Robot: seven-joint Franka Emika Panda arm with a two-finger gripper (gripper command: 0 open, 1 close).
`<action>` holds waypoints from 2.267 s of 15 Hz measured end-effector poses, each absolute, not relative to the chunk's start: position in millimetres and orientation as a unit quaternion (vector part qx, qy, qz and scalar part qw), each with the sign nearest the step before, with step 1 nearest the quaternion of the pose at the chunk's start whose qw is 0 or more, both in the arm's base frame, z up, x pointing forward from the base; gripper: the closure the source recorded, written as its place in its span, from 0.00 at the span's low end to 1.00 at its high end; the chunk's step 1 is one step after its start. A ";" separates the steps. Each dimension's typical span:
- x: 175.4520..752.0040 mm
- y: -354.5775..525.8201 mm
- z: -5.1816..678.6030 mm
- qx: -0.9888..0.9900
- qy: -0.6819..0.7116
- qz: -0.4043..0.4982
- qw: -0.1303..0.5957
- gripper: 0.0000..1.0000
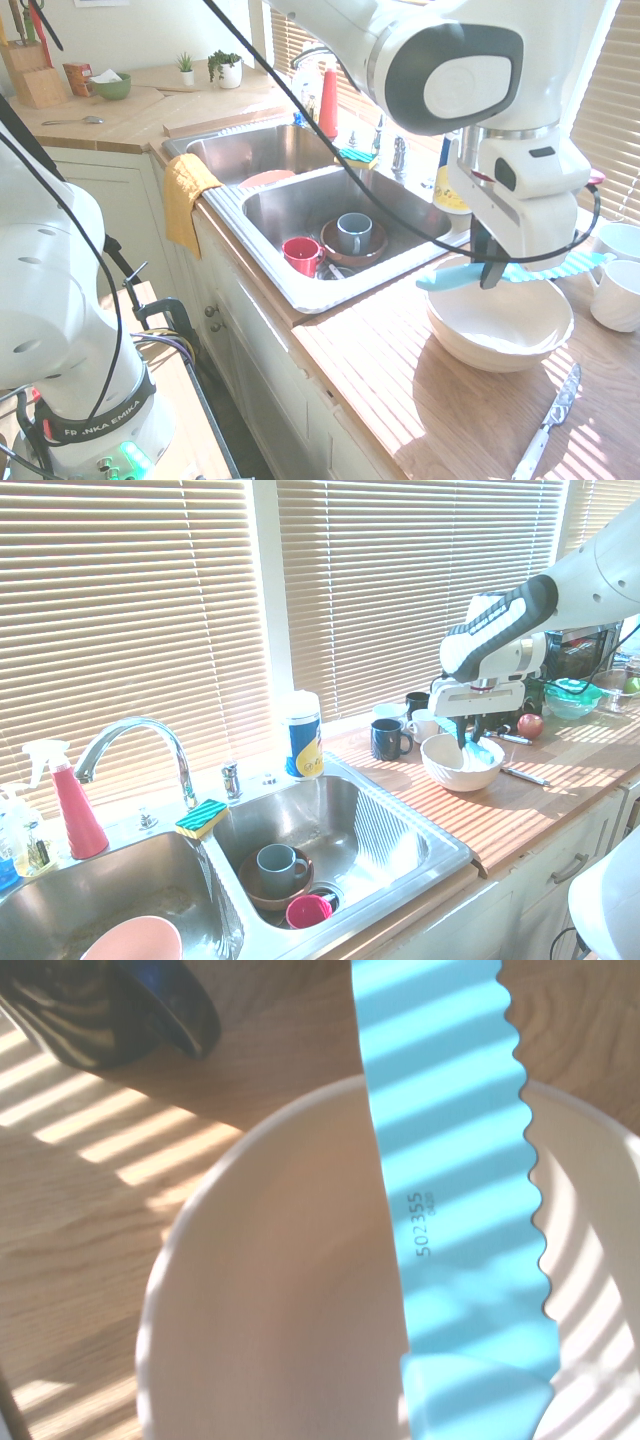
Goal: Put the knife into the sink
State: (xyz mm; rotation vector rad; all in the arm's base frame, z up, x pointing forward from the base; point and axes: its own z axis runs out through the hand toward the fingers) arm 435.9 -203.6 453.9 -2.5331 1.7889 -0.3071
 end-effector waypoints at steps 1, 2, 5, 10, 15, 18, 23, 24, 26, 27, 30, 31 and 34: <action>434.6 -193.4 468.4 -0.818 0.565 -0.105 0.017 1.00; 435.5 -177.3 481.3 -0.830 0.547 -0.112 0.021 1.00; 451.0 -96.4 499.8 -0.876 0.464 -0.131 0.022 1.00; 462.4 9.5 459.8 -0.936 0.319 -0.145 0.018 1.00; 478.4 50.9 378.1 -0.965 0.235 -0.120 0.004 1.00; 480.0 67.3 325.5 -0.970 0.224 -0.097 -0.016 1.00; 479.7 79.0 280.5 -0.971 0.223 -0.078 -0.035 1.00; 480.5 79.0 272.6 -0.971 0.226 -0.073 -0.036 1.00; 481.8 81.9 253.6 -0.971 0.230 -0.059 -0.038 1.00; 482.0 85.8 243.1 -0.971 0.231 -0.051 -0.040 1.00; 487.1 97.5 216.4 -0.970 0.237 -0.035 -0.045 1.00; 490.4 98.7 207.9 -0.969 0.239 -0.030 -0.048 1.00; 496.3 100.3 183.6 -0.969 0.241 -0.020 -0.056 1.00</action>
